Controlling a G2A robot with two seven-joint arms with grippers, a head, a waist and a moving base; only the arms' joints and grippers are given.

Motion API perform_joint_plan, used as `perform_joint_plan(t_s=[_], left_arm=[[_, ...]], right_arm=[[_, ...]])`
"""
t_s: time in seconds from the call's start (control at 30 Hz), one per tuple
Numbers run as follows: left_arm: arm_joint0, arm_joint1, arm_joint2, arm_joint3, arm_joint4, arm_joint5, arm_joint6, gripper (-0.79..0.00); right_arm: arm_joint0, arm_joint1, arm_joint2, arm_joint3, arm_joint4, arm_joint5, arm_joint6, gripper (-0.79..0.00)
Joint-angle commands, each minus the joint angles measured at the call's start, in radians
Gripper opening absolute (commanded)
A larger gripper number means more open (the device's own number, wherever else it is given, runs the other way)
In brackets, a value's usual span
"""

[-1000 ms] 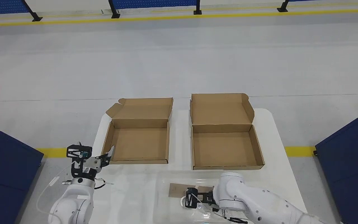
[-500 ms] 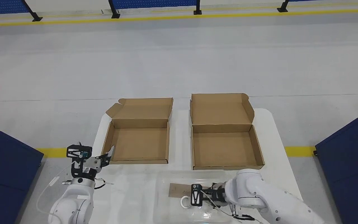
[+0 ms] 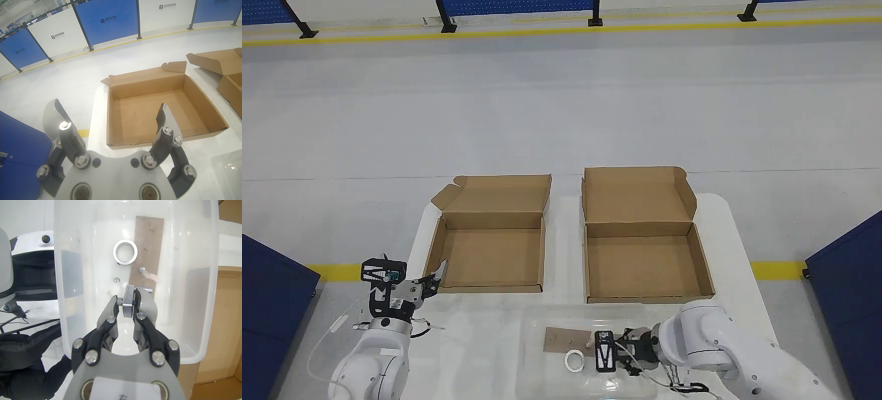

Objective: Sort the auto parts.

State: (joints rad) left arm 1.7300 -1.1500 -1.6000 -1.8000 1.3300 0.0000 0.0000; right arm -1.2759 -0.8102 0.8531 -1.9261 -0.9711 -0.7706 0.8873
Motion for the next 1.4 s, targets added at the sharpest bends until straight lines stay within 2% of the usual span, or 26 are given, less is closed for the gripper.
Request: perform_joint_plan(t_s=[0.0, 0.23, 0.57, 0.93, 1.07, 1.37], left_arm=[[0.000, 0.000, 0.000, 0.000, 0.000, 0.000, 0.000, 0.000], [0.000, 0.000, 0.000, 0.000, 0.000, 0.000, 0.000, 0.000], [0.000, 0.000, 0.000, 0.000, 0.000, 0.000, 0.000, 0.000], [0.000, 0.000, 0.000, 0.000, 0.000, 0.000, 0.000, 0.000], [0.000, 0.000, 0.000, 0.000, 0.000, 0.000, 0.000, 0.000], [0.000, 0.000, 0.000, 0.000, 0.000, 0.000, 0.000, 0.000]], right_arm=[[0.001, 0.004, 0.014, 0.013, 0.023, -0.041, -0.028, -0.785], [-0.021, 0.035, 0.100, 0.077, 0.158, -0.242, -0.136, -0.785], [-0.004, 0.107, 0.074, 0.077, 0.277, -0.242, -0.268, -0.785], [-0.003, 0.109, 0.072, 0.082, 0.281, -0.242, -0.272, -0.785], [-0.001, 0.116, 0.067, 0.085, 0.350, -0.242, -0.338, -0.785], [0.039, 0.197, 0.054, 0.031, 0.513, -0.242, -0.425, -0.785]])
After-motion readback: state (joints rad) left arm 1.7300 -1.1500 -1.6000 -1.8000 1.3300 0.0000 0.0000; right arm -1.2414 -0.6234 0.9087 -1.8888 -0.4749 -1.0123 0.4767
